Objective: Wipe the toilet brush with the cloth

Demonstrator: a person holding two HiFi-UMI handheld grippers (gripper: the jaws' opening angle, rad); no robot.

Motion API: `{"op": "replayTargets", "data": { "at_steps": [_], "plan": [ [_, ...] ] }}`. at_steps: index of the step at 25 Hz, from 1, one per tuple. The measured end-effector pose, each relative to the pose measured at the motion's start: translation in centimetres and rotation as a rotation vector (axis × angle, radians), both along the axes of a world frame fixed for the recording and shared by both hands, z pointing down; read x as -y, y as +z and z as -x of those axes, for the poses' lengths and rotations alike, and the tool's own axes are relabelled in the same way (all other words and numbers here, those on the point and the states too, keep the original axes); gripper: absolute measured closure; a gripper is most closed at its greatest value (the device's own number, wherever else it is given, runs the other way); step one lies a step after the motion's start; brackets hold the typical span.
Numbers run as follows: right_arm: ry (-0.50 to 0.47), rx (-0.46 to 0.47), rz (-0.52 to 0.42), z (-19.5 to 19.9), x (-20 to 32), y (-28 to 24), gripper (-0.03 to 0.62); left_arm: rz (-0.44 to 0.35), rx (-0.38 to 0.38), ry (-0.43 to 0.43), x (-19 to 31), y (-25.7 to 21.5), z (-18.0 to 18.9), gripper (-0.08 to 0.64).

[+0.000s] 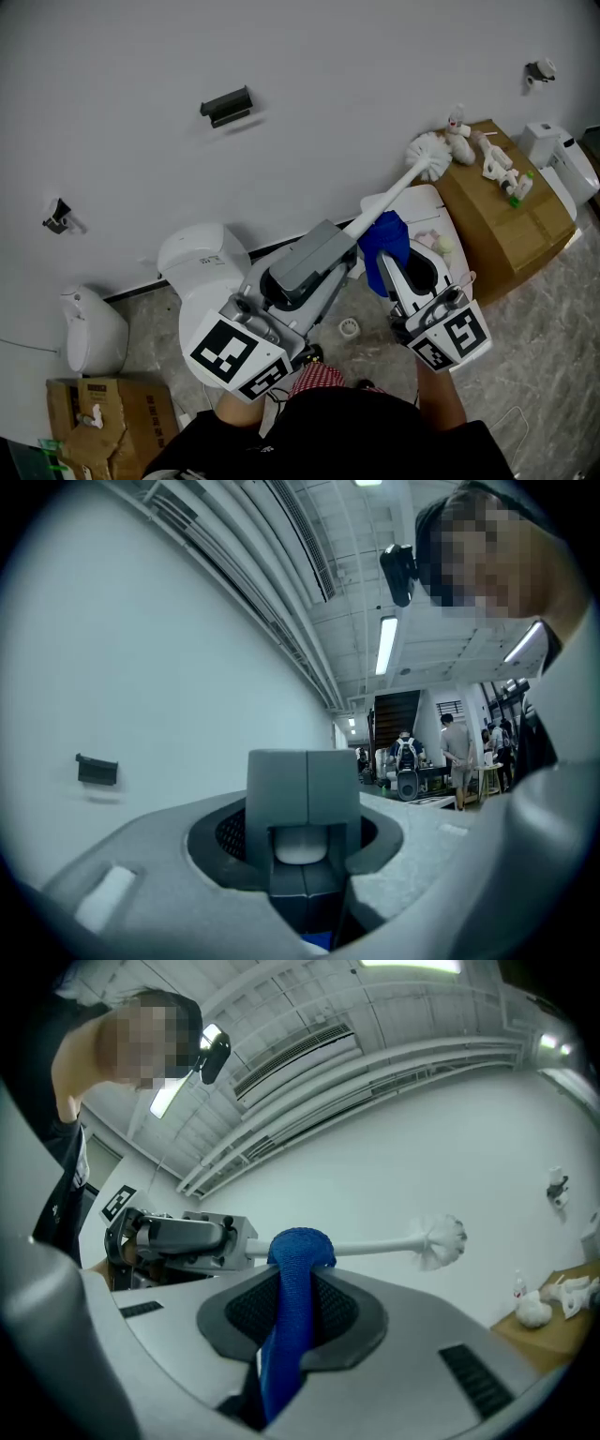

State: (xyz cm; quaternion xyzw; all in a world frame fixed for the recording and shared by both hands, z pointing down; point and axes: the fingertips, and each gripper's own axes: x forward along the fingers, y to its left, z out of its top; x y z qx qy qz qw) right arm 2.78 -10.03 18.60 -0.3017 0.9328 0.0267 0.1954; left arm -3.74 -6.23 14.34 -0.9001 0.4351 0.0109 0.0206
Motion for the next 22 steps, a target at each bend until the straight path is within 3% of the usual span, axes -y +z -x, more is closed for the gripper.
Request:
{"op": "replayTargets", "data": {
  "at_steps": [10,22],
  "plan": [
    [-0.145,-0.022,-0.079,1.0,-1.8,-0.9,0.528,-0.004,0.011,0.039,-0.6,0.0,-1.7,0.397],
    [-0.112,0.015,-0.105,0.1,-2.4,-1.3,0.528,0.010,0.013,0.076,-1.5,-0.2,-3.1,0.397]
  ]
}}
